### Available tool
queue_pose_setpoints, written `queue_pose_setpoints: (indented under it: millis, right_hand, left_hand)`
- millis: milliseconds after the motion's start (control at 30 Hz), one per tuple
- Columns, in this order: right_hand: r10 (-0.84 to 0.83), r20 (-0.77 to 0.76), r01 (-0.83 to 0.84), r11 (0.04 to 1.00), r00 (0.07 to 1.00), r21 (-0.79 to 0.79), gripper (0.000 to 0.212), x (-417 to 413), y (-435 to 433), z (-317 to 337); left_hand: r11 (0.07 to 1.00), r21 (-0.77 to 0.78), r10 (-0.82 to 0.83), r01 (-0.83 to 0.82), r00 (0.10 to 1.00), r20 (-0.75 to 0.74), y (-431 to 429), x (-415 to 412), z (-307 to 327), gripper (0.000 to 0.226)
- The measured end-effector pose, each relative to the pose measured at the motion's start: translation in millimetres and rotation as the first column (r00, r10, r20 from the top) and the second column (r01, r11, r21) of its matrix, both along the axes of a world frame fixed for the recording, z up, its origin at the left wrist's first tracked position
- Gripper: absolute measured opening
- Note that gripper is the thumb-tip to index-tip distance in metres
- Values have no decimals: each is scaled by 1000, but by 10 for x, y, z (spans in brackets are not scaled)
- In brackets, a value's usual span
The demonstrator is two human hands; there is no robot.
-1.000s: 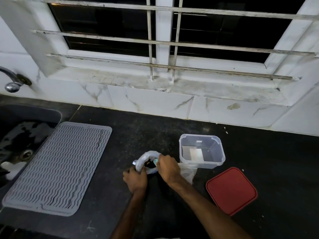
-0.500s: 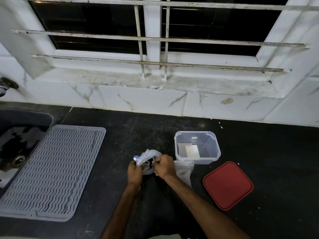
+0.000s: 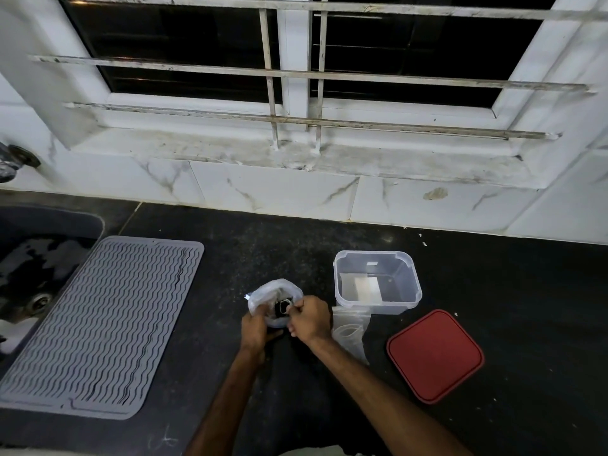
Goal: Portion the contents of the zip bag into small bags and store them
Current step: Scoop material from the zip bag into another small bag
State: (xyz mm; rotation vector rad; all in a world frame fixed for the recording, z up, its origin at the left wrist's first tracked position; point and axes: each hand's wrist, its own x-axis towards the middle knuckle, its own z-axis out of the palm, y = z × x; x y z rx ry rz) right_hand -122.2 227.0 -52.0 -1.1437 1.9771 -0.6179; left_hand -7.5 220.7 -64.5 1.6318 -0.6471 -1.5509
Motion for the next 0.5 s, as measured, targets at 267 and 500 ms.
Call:
queue_pose_setpoints:
  millis: [267, 500]
  right_hand:
    - [-53, 300, 63, 998, 953, -27, 14, -95, 69, 188]
    - [-52, 541, 65, 998, 840, -5, 14, -361, 289, 528]
  left_hand:
    - [1000, -17, 24, -25, 998, -54, -59, 62, -39, 27]
    - [966, -228, 180, -126, 956, 233, 117, 127, -3, 66]
